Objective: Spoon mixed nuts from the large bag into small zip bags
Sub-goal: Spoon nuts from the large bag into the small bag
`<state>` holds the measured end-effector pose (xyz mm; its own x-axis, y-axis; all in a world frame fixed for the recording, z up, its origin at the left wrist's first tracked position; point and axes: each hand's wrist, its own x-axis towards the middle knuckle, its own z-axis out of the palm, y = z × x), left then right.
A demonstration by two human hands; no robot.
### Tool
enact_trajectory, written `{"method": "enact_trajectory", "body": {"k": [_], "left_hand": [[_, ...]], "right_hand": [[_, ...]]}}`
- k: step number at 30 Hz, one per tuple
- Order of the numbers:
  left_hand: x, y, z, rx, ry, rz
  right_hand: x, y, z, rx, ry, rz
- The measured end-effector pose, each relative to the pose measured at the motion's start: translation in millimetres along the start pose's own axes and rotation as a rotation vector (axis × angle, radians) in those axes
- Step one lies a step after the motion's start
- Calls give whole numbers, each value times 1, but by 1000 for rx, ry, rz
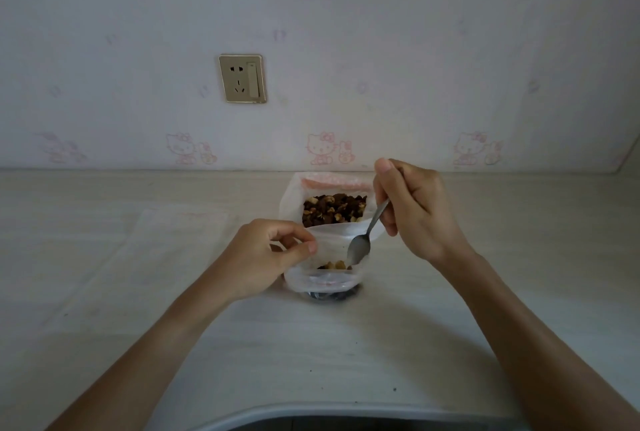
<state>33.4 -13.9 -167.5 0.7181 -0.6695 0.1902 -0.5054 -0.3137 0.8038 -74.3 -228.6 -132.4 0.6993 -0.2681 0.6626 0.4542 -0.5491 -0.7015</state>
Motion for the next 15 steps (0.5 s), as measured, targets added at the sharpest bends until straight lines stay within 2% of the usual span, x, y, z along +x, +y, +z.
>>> {"method": "enact_trajectory", "body": {"k": [5, 8, 11, 15], "left_hand": [[-1, 0, -1, 14, 4, 25], [3, 1, -4, -55, 46, -27], [12, -2, -8, -134, 144, -118], [29, -11, -13, -40, 353, -145]], "right_hand": [[7, 13, -3, 230, 188, 263], [7, 21, -3, 292, 238, 427], [8, 27, -5, 331, 266, 572], [8, 30, -5, 365, 235, 680]]}}
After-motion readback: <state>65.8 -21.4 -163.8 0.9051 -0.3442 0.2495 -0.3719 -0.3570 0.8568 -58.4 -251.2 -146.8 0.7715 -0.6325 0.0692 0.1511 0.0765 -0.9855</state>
